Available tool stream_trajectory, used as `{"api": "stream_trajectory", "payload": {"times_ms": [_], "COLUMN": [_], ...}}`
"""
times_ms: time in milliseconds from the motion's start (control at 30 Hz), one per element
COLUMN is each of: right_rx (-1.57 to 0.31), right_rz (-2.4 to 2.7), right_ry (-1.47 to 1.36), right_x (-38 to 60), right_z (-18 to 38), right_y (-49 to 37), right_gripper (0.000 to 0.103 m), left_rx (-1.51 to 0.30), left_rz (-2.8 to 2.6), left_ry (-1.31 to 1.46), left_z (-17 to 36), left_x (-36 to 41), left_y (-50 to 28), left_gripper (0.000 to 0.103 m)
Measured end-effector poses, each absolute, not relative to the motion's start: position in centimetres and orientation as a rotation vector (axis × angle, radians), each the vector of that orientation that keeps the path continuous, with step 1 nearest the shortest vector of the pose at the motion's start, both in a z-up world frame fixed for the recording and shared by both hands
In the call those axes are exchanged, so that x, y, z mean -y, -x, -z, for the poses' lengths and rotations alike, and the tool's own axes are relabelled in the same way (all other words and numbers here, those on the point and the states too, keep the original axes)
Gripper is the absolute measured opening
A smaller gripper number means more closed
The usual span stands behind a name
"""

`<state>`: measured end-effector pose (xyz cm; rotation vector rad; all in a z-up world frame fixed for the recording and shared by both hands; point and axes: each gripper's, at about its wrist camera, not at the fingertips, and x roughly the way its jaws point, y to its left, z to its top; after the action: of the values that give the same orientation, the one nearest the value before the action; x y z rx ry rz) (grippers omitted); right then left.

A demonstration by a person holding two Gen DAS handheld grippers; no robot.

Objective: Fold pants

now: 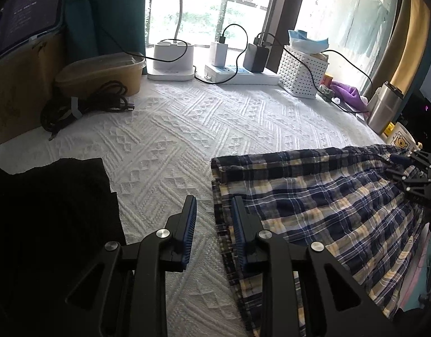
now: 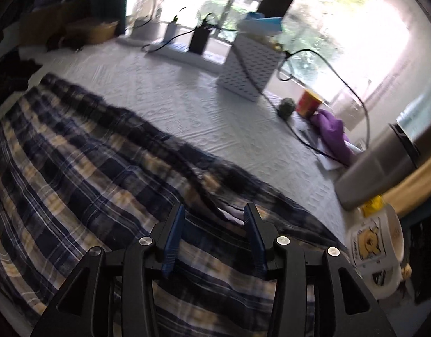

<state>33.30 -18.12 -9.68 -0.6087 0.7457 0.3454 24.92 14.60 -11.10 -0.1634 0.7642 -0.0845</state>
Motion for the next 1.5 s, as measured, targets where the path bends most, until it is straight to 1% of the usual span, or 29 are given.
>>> {"api": "stream_trajectory", "payload": {"times_ms": [33,67,100,400,567,800,1000,1033,1067,1100,1133,1167,1200,1333,1500], "right_rx": [-0.755,-0.763,-0.761,-0.71,-0.693,-0.702,-0.75,-0.758,-0.768,-0.775,-0.774,-0.767,-0.761,-0.737,-0.807], "right_rz": [-0.356,-0.355,-0.341,-0.249,-0.22,-0.173,-0.139,-0.141,-0.146,-0.157,-0.169,-0.177,-0.183,-0.192,-0.14], "right_ry": [0.607,0.604,0.602,0.552,0.526,0.419,0.317,0.293,0.268,0.249,0.232,0.218,0.212,0.241,0.327], "right_x": [18.0,17.9,17.9,17.9,18.9,23.4,27.7,28.2,28.6,28.9,28.9,28.9,28.8,27.9,27.9], "right_z": [9.8,9.9,10.0,8.5,7.7,5.9,6.2,6.4,6.6,6.7,6.8,6.9,7.0,7.5,10.7], "right_y": [-33.6,-33.9,-34.3,-38.0,-38.4,-34.6,-30.3,-29.9,-29.5,-29.2,-28.7,-28.2,-27.9,-26.5,-26.3], "right_gripper": [0.037,0.014,0.009,0.009,0.009,0.009,0.011,0.013,0.023,0.045,0.06,0.085,0.089,0.089,0.088], "left_rx": [-0.766,-0.77,-0.773,-0.789,-0.794,-0.753,-0.766,-0.776,-0.786,-0.793,-0.799,-0.802,-0.801,-0.783,-0.821], "left_rz": [0.084,0.083,0.084,0.083,0.069,0.08,0.122,0.125,0.125,0.124,0.125,0.126,0.124,0.123,0.14], "left_ry": [0.167,0.17,0.172,0.174,0.162,0.136,0.089,0.083,0.079,0.077,0.075,0.073,0.074,0.112,0.107], "left_z": [11.2,11.3,11.5,11.9,11.9,10.2,10.1,10.3,10.6,10.7,10.8,10.9,10.8,10.2,11.1], "left_x": [-14.7,-14.8,-14.8,-14.9,-14.8,-13.9,-12.2,-11.9,-11.7,-11.5,-11.3,-11.2,-11.1,-10.5,-9.4], "left_y": [-25.0,-25.1,-25.2,-25.2,-25.2,-24.2,-23.9,-23.8,-23.7,-23.5,-23.3,-23.0,-22.6,-20.6,-19.2], "left_gripper": [0.025,0.025,0.025,0.025,0.025,0.025,0.025,0.025,0.025,0.025,0.025,0.025,0.025,0.025,0.025]}}
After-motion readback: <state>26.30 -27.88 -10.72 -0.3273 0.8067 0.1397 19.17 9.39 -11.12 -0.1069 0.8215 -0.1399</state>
